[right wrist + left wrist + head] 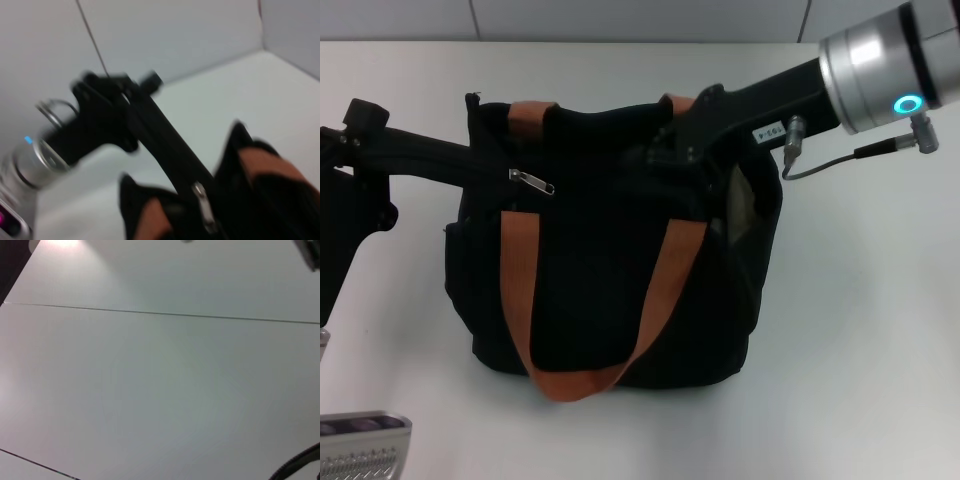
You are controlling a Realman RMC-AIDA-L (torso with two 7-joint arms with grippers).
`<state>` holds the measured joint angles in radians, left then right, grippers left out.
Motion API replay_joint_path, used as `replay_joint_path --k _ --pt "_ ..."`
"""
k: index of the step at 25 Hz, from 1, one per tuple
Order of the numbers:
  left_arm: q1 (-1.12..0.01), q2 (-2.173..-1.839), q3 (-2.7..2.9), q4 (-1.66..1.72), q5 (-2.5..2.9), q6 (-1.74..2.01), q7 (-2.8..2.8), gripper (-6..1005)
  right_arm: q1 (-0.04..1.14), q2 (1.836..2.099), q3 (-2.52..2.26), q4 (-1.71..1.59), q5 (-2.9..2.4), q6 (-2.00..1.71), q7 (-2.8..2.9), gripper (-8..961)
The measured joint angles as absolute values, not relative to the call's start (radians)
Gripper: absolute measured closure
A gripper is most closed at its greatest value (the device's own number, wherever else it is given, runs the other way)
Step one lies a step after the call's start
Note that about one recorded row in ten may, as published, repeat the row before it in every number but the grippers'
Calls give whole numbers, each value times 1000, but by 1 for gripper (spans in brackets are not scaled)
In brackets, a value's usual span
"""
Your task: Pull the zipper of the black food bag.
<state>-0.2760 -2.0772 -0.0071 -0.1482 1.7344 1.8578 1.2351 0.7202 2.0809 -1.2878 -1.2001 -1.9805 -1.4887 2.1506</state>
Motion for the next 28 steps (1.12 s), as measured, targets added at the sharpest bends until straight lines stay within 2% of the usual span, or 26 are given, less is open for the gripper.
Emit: replay_joint_path --k 9,15,20,28 --pt "-265 -2079 -1 -152 1736 1842 1240 930 796 2084 -1375 -1167 -1950 -1440 2146 939" --pt "-239 -2079 -2 -147 1736 1807 1243 929 895 2085 -1411 -1036 -1970 -1352 2150 780" --pt "-227 -2079 -8 -144 1736 1779 1243 929 934 2087 -1454 -986 -1973 -1297 2149 700" --pt "-231 -2078 -8 -143 1737 1789 1244 928 975 2089 -1497 -933 -1972 -1250 2150 704"
